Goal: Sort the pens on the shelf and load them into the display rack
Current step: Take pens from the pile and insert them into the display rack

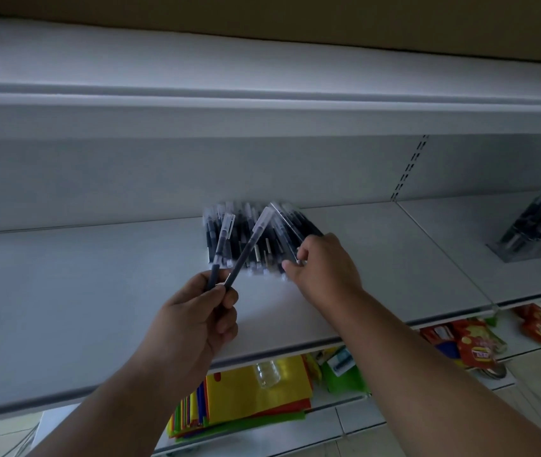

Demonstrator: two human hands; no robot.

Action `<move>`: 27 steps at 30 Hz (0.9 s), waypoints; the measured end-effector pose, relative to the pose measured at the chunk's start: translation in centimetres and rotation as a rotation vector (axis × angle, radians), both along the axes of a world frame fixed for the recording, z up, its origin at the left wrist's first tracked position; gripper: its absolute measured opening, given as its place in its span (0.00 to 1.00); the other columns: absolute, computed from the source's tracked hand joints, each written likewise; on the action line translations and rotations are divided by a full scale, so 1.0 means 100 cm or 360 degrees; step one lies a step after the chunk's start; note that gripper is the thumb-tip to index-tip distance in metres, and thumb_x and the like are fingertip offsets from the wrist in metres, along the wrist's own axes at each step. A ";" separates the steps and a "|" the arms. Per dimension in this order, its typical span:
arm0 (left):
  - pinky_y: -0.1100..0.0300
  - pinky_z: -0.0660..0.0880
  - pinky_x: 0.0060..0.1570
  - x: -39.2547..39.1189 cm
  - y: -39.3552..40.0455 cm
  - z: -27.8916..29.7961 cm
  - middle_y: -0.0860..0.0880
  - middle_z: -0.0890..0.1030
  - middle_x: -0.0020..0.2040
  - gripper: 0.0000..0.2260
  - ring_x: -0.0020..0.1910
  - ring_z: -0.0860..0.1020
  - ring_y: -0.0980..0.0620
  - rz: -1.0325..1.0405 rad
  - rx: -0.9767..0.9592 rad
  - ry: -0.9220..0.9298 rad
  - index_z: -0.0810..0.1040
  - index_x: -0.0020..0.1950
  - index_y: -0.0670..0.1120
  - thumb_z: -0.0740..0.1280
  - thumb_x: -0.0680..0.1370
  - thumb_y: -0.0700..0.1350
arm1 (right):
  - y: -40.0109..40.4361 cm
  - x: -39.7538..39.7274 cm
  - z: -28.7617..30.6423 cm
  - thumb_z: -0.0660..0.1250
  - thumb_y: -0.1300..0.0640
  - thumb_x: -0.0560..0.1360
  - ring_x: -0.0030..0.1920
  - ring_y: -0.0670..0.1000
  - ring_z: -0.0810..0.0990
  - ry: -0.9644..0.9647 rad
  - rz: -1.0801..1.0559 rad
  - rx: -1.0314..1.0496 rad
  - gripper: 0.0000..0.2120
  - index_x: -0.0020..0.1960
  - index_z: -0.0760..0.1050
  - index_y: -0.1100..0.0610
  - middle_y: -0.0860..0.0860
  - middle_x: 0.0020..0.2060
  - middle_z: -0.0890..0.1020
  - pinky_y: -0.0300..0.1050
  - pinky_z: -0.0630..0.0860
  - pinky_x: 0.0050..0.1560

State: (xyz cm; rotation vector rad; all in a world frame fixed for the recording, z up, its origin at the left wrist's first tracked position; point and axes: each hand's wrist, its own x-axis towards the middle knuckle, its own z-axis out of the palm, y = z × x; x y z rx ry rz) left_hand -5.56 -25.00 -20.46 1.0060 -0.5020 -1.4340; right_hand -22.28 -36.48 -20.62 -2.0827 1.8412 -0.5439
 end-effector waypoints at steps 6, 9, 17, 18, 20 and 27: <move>0.60 0.63 0.28 0.001 0.001 0.003 0.46 0.71 0.34 0.11 0.28 0.63 0.52 -0.0038 0.0009 -0.0054 0.74 0.56 0.40 0.53 0.82 0.34 | -0.002 0.002 0.002 0.67 0.50 0.77 0.45 0.52 0.79 0.0169 -0.0066 0.0076 0.08 0.49 0.76 0.56 0.50 0.47 0.78 0.40 0.69 0.40; 0.60 0.62 0.28 -0.001 0.001 0.004 0.46 0.71 0.34 0.11 0.28 0.63 0.52 -0.0048 0.0002 -0.0049 0.74 0.55 0.40 0.53 0.82 0.34 | -0.001 -0.005 0.001 0.66 0.51 0.77 0.38 0.51 0.79 -0.0011 -0.0084 0.0079 0.08 0.44 0.75 0.55 0.51 0.38 0.80 0.41 0.72 0.36; 0.60 0.62 0.28 -0.016 -0.005 0.009 0.46 0.72 0.34 0.12 0.28 0.64 0.52 -0.0001 -0.0046 0.0042 0.75 0.51 0.42 0.53 0.82 0.34 | -0.014 -0.012 0.032 0.65 0.57 0.79 0.23 0.46 0.63 -0.1581 -0.0354 0.1089 0.10 0.42 0.76 0.61 0.53 0.31 0.73 0.34 0.57 0.21; 0.60 0.62 0.29 -0.018 -0.005 0.010 0.47 0.72 0.34 0.12 0.28 0.64 0.52 0.0018 -0.0061 0.0058 0.75 0.51 0.43 0.53 0.82 0.34 | -0.016 -0.012 0.036 0.63 0.57 0.80 0.23 0.45 0.62 -0.1741 -0.0343 0.1234 0.10 0.42 0.75 0.61 0.52 0.31 0.73 0.34 0.55 0.19; 0.60 0.62 0.29 -0.024 -0.006 0.012 0.47 0.72 0.34 0.12 0.28 0.63 0.52 0.0059 -0.0090 0.0087 0.75 0.51 0.43 0.53 0.82 0.34 | -0.019 -0.017 0.039 0.60 0.57 0.82 0.22 0.44 0.61 -0.1846 -0.0287 0.1359 0.11 0.45 0.75 0.61 0.51 0.32 0.73 0.35 0.53 0.20; 0.62 0.63 0.26 -0.074 -0.004 0.017 0.47 0.72 0.33 0.12 0.27 0.63 0.52 0.0110 -0.0128 0.0061 0.75 0.51 0.44 0.53 0.82 0.34 | -0.017 -0.070 0.031 0.59 0.55 0.83 0.22 0.45 0.61 -0.1856 -0.0234 0.1192 0.13 0.46 0.77 0.59 0.50 0.32 0.73 0.36 0.56 0.21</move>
